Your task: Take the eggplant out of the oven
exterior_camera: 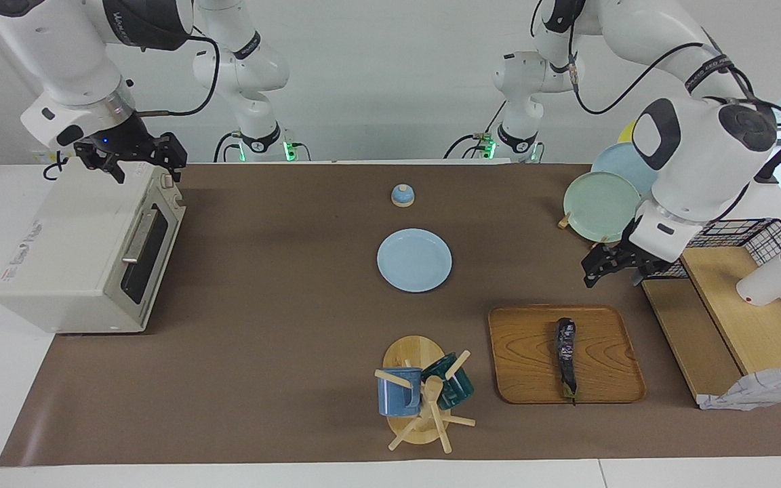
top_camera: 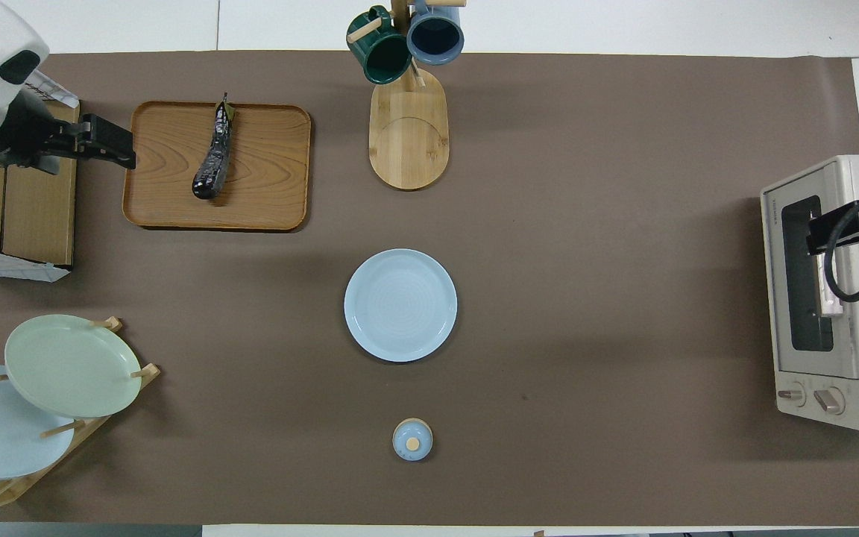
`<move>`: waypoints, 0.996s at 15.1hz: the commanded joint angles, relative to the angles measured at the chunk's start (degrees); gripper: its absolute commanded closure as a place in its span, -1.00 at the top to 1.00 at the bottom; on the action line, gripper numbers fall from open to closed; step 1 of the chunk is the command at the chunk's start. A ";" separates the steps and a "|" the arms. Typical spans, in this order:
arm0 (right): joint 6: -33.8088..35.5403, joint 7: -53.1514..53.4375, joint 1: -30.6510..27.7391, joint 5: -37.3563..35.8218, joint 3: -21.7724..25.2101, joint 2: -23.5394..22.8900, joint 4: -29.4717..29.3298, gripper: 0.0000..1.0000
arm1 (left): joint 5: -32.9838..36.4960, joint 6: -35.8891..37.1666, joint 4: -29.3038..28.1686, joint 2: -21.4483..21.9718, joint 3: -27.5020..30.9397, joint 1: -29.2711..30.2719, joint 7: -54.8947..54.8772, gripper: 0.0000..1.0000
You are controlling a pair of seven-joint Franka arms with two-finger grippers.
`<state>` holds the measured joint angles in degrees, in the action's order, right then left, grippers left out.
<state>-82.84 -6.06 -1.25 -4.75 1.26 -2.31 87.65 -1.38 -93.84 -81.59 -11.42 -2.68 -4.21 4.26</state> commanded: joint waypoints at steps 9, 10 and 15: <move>-0.65 0.70 -1.65 4.23 -0.73 1.35 1.20 1.00 | 1.12 3.84 -16.94 15.46 0.31 -1.15 -0.92 1.00; -0.65 0.78 -2.09 4.23 -0.73 1.35 1.20 1.00 | 1.12 3.93 -16.24 15.20 0.31 -1.15 -0.92 1.00; -0.65 0.78 -1.83 4.23 -0.64 1.35 1.20 1.00 | 1.12 6.57 -13.51 14.85 0.22 -0.27 -1.18 1.00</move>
<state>-82.88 -6.05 -2.81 -1.83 0.85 -1.88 87.81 -1.36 -89.00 -95.71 2.75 -2.81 -4.35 3.30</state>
